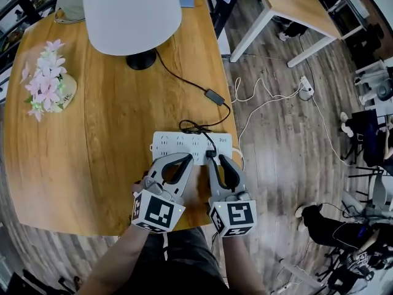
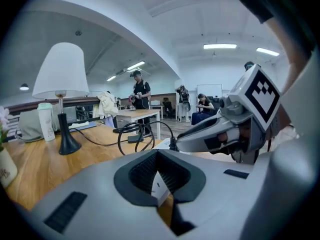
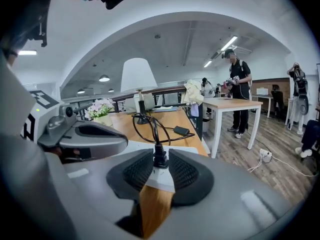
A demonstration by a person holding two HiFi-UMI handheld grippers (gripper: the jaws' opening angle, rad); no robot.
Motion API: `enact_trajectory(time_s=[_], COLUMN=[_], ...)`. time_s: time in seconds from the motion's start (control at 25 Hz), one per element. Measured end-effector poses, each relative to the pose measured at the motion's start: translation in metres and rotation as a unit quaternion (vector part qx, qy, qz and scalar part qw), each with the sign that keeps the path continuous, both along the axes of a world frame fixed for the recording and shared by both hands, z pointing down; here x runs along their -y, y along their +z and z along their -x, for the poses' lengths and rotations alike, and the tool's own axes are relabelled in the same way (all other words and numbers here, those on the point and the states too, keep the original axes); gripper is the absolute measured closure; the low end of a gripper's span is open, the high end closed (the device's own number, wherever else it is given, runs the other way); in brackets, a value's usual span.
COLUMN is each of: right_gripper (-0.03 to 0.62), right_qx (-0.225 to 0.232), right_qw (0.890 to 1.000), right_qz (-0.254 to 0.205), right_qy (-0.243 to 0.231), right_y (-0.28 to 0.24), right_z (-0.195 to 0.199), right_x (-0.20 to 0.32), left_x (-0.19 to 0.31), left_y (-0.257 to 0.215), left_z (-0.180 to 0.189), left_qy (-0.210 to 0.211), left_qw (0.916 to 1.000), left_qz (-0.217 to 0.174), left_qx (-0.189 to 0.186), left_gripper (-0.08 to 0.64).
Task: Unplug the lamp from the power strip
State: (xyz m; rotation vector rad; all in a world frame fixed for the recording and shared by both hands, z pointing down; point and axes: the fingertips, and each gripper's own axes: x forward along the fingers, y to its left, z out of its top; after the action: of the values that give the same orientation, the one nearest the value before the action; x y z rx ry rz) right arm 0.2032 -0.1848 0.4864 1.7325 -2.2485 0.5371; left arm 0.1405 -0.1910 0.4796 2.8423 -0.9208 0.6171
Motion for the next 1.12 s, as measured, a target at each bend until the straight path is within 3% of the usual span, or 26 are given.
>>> enact_trajectory(time_s=[0.12, 0.24, 0.36, 0.56, 0.72, 0.84, 1.0, 1.12], right_gripper=[0.485, 0.482, 0.482, 0.482, 0.483, 0.488, 0.495, 0.499], right_qx=[-0.005, -0.013, -0.014, -0.01, -0.02, -0.029, -0.044, -0.063], right_qw=[1.0, 1.0, 0.999, 0.999, 0.998, 0.997, 0.996, 0.995], right_qz=[0.005, 0.015, 0.03, 0.046, 0.059, 0.064, 0.066, 0.064], right_qy=[-0.008, -0.014, -0.011, 0.006, 0.024, 0.036, 0.046, 0.048], right_y=[0.003, 0.007, 0.013, 0.017, 0.016, 0.017, 0.017, 0.015], right_z=[0.002, 0.006, 0.008, 0.006, 0.005, 0.006, 0.005, 0.007], right_x=[0.008, 0.013, 0.015, 0.016, 0.016, 0.016, 0.016, 0.016], left_x=[0.006, 0.012, 0.015, 0.014, 0.011, 0.011, 0.011, 0.011], left_y=[0.004, 0.012, 0.02, 0.029, 0.038, 0.04, 0.04, 0.04], left_z=[-0.004, -0.008, -0.011, -0.019, -0.022, -0.022, -0.024, -0.025], left_qy=[0.011, 0.026, 0.043, 0.075, 0.097, 0.103, 0.118, 0.118], left_qw=[0.9977, 0.9899, 0.9826, 0.9795, 0.9722, 0.972, 0.9667, 0.969], left_qz=[-0.021, -0.037, -0.044, -0.018, 0.01, 0.033, 0.025, 0.03], left_qx=[0.064, 0.134, 0.175, 0.186, 0.213, 0.209, 0.226, 0.215], left_gripper=[0.563, 0.563, 0.563, 0.563, 0.563, 0.563, 0.563, 0.565])
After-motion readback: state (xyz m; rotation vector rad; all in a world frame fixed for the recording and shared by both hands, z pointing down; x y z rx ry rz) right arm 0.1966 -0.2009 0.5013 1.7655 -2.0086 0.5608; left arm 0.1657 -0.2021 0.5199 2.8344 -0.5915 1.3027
